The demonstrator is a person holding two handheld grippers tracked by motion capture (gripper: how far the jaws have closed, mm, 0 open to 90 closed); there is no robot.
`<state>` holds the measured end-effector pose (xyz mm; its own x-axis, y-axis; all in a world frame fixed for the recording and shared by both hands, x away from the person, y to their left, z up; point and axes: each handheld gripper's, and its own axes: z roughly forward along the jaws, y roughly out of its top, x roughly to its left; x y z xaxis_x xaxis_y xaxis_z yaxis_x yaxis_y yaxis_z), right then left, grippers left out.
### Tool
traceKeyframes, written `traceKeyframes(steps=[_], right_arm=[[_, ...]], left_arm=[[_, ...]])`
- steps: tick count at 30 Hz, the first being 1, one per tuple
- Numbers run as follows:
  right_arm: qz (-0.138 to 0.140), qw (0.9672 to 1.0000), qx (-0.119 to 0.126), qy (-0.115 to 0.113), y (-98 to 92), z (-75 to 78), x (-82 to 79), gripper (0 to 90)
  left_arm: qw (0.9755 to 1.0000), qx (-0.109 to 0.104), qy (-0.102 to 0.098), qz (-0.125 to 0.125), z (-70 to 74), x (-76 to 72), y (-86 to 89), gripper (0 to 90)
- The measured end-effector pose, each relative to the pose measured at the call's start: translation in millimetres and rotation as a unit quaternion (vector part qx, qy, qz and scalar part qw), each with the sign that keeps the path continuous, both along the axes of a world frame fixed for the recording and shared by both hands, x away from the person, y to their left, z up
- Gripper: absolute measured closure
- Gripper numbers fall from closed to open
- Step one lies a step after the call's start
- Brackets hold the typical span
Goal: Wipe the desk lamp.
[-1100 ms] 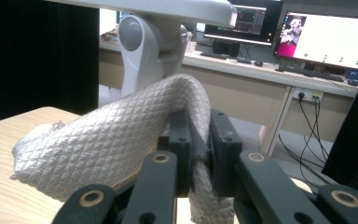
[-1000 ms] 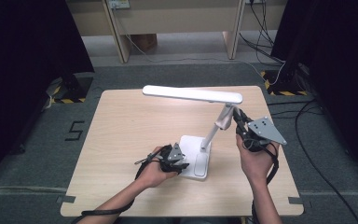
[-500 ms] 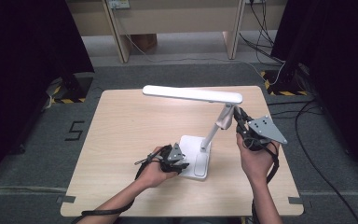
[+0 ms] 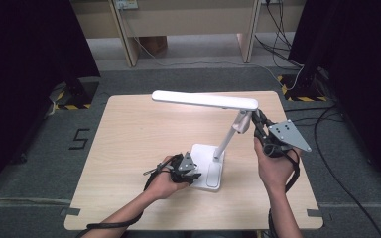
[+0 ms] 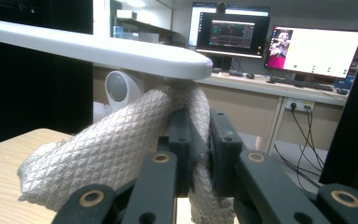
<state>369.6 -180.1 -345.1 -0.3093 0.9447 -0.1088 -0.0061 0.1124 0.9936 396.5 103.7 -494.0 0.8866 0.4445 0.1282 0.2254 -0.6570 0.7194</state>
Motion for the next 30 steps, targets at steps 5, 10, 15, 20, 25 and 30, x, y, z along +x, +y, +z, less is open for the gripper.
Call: traceKeyframes(steps=[5, 10, 15, 20, 25, 30], right_arm=[[0.001, 1.0000, -0.005, 0.008, 1.2, -5.4, 0.0, 81.6], [0.002, 0.9998, -0.005, 0.018, 2.7, -12.8, 0.2, 81.6], [0.001, 0.9996, -0.003, 0.029, 4.7, -19.0, -0.5, 81.6], [-0.001, 0.9995, -0.007, 0.032, 6.7, -25.0, -0.7, 81.6], [-0.004, 0.9993, -0.009, 0.037, 8.2, -29.3, -1.0, 81.6], [-0.007, 0.9991, -0.010, 0.040, 9.2, -32.3, -1.1, 81.6]], left_arm=[[1.0000, -0.001, 0.000, 0.001, -0.2, 0.0, 0.0, 60.0], [1.0000, -0.003, 0.001, 0.002, -0.5, 0.1, 0.2, 60.0], [1.0000, -0.004, 0.001, 0.003, -0.6, 0.2, 0.1, 60.0], [1.0000, -0.003, 0.001, 0.002, -0.5, 0.3, 0.1, 60.2], [1.0000, -0.003, 0.000, 0.002, -0.5, 0.5, 0.0, 60.3], [1.0000, -0.002, 0.000, 0.002, -0.5, 0.4, -0.1, 60.6]])
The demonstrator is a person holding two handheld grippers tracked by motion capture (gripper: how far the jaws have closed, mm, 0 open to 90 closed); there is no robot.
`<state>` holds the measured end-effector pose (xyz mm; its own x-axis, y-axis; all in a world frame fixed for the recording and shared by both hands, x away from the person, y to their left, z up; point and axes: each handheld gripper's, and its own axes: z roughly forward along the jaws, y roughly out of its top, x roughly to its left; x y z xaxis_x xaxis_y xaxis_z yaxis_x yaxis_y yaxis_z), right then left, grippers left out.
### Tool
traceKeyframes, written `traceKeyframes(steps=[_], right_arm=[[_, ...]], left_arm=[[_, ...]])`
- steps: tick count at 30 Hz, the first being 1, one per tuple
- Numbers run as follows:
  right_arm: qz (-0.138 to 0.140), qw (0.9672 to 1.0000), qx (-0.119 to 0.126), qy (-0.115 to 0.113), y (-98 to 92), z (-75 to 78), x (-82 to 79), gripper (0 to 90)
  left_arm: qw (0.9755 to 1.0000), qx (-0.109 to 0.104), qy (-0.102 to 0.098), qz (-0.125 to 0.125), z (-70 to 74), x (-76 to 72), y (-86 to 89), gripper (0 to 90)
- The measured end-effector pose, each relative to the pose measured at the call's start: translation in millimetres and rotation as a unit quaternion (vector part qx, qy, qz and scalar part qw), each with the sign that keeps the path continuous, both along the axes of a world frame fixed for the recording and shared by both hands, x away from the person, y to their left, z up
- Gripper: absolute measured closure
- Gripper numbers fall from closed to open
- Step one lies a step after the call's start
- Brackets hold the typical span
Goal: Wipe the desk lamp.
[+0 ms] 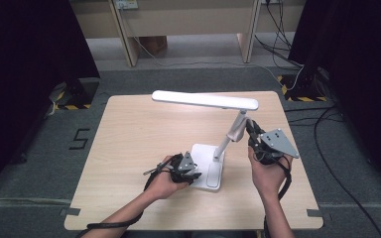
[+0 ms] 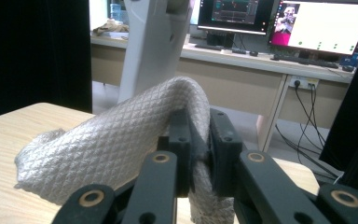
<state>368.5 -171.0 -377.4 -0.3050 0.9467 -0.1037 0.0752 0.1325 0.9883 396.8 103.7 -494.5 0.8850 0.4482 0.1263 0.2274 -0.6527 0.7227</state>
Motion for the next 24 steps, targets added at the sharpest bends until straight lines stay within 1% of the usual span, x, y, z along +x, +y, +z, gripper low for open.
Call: traceKeyframes(steps=[1, 9, 11, 13, 16, 18, 24], right_arm=[[-0.001, 1.0000, 0.000, 0.003, 0.2, -0.7, -0.5, 81.6], [-0.003, 1.0000, -0.001, 0.007, 1.6, -5.8, 0.0, 81.6], [-0.004, 0.9999, 0.002, 0.011, 2.2, -7.3, -0.2, 81.6], [-0.005, 0.9999, 0.000, 0.010, 1.9, -8.5, 0.1, 81.6], [-0.007, 0.9999, 0.002, 0.013, 2.9, -10.3, -0.3, 81.6], [-0.007, 0.9999, -0.002, 0.012, 2.8, -11.3, -0.1, 81.6], [-0.008, 0.9998, 0.001, 0.017, 3.9, -14.1, 0.3, 81.6]], left_arm=[[1.0000, 0.000, 0.000, 0.000, 0.0, 0.1, 0.0, 60.6], [1.0000, 0.000, -0.001, -0.001, 0.0, 0.1, -0.3, 60.7], [1.0000, 0.001, -0.001, -0.001, 0.2, 0.2, -0.4, 60.8], [1.0000, 0.001, -0.001, -0.001, 0.2, 0.2, -0.4, 60.9], [1.0000, 0.000, -0.002, 0.000, -0.1, 0.1, -0.5, 60.8], [1.0000, 0.000, -0.002, 0.000, -0.1, 0.0, -0.5, 60.9], [1.0000, 0.000, -0.002, 0.000, -0.2, 0.2, -0.7, 61.0]])
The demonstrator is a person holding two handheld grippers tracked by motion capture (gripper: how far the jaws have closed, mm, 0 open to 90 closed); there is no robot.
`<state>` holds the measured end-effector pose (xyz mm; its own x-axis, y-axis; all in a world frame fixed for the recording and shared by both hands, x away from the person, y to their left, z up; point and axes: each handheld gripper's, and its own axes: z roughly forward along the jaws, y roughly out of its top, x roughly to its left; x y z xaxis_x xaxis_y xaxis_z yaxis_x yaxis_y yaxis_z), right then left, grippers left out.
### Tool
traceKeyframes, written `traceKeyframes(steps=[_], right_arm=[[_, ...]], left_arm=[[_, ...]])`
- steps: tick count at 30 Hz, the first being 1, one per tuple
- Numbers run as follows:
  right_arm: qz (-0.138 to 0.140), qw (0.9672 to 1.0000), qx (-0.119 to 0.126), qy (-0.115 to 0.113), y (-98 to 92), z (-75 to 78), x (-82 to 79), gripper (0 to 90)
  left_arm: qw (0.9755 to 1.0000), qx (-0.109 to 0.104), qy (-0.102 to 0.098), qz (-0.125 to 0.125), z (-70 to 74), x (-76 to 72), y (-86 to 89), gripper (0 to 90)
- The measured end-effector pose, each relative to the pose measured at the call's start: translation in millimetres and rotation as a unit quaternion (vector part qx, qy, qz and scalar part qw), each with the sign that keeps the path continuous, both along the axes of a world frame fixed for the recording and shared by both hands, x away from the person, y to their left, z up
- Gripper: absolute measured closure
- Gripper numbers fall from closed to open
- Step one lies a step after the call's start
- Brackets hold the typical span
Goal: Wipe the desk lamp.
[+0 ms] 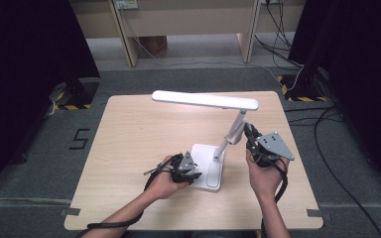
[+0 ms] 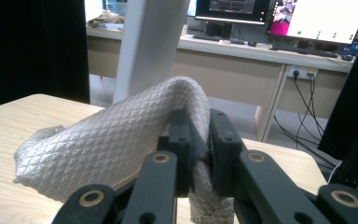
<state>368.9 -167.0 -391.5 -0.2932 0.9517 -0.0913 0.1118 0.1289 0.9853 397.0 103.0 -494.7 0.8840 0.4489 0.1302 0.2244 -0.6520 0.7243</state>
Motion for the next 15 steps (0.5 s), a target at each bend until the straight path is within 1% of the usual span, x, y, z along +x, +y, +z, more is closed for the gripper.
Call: traceKeyframes(steps=[3, 8, 10, 12, 13, 15], right_arm=[[0.000, 1.0000, -0.003, 0.000, 0.2, -1.8, 0.5, 81.6], [-0.001, 1.0000, -0.005, 0.007, 0.4, -5.2, 0.3, 81.6], [0.000, 1.0000, -0.005, 0.005, 0.6, -6.8, 0.9, 81.6], [0.002, 0.9999, -0.005, 0.010, 1.0, -8.0, 0.7, 81.6], [0.001, 0.9999, -0.008, 0.007, 0.9, -8.8, 1.0, 81.6], [0.001, 0.9999, -0.006, 0.009, 1.6, -10.4, 0.9, 81.6]], left_arm=[[1.0000, 0.000, 0.001, 0.000, 0.0, 0.1, 0.0, 61.0], [1.0000, -0.001, 0.000, 0.001, -0.1, 0.1, -0.1, 61.0], [1.0000, -0.001, 0.000, 0.001, -0.2, 0.1, -0.1, 61.0], [1.0000, -0.002, 0.000, 0.002, -0.4, 0.0, -0.2, 61.0], [1.0000, -0.002, 0.000, 0.002, -0.4, -0.1, -0.2, 61.1], [1.0000, -0.002, -0.001, 0.001, -0.4, 0.1, -0.2, 61.2]])
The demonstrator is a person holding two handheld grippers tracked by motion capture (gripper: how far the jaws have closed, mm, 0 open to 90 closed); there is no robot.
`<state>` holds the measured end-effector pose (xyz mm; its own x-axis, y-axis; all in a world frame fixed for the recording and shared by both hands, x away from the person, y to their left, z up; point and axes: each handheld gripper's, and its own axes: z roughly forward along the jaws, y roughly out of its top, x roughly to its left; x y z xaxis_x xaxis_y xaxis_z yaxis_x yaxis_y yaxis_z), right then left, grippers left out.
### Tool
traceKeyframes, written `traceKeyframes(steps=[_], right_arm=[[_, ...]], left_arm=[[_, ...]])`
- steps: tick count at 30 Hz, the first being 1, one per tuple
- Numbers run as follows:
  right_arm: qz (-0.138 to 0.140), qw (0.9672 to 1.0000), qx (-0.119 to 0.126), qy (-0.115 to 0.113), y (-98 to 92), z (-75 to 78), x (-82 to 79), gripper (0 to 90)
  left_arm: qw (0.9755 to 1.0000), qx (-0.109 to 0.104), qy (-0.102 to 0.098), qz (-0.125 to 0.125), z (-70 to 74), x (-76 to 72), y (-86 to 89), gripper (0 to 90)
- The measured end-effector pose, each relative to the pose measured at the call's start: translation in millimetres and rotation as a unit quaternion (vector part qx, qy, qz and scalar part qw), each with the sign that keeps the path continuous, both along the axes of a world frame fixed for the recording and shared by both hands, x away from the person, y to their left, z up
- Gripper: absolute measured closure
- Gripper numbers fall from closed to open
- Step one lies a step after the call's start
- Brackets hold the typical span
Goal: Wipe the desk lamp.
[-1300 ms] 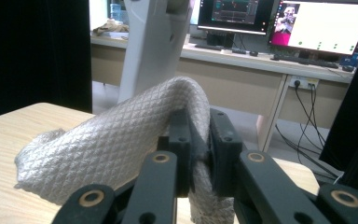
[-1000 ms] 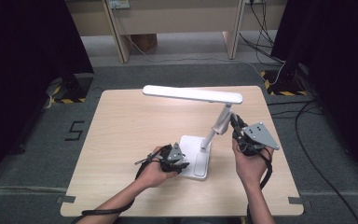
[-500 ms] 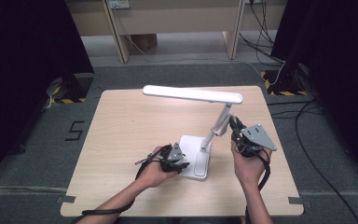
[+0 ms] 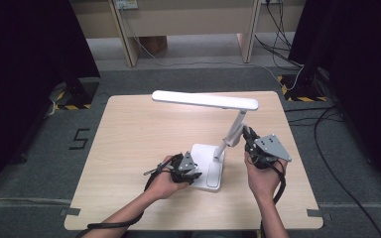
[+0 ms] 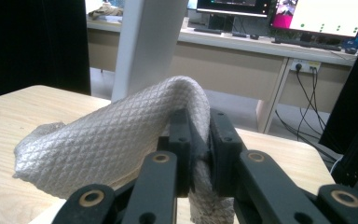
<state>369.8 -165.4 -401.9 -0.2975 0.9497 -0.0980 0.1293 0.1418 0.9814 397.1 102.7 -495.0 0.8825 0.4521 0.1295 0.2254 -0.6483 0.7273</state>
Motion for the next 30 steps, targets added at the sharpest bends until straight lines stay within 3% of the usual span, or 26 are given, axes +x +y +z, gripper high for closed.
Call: traceKeyframes(steps=[30], right_arm=[[0.002, 0.9995, -0.008, 0.030, 4.8, -21.9, 2.1, 81.7]], left_arm=[[1.0000, -0.001, -0.001, 0.001, -0.3, -0.3, -0.9, 61.8]])
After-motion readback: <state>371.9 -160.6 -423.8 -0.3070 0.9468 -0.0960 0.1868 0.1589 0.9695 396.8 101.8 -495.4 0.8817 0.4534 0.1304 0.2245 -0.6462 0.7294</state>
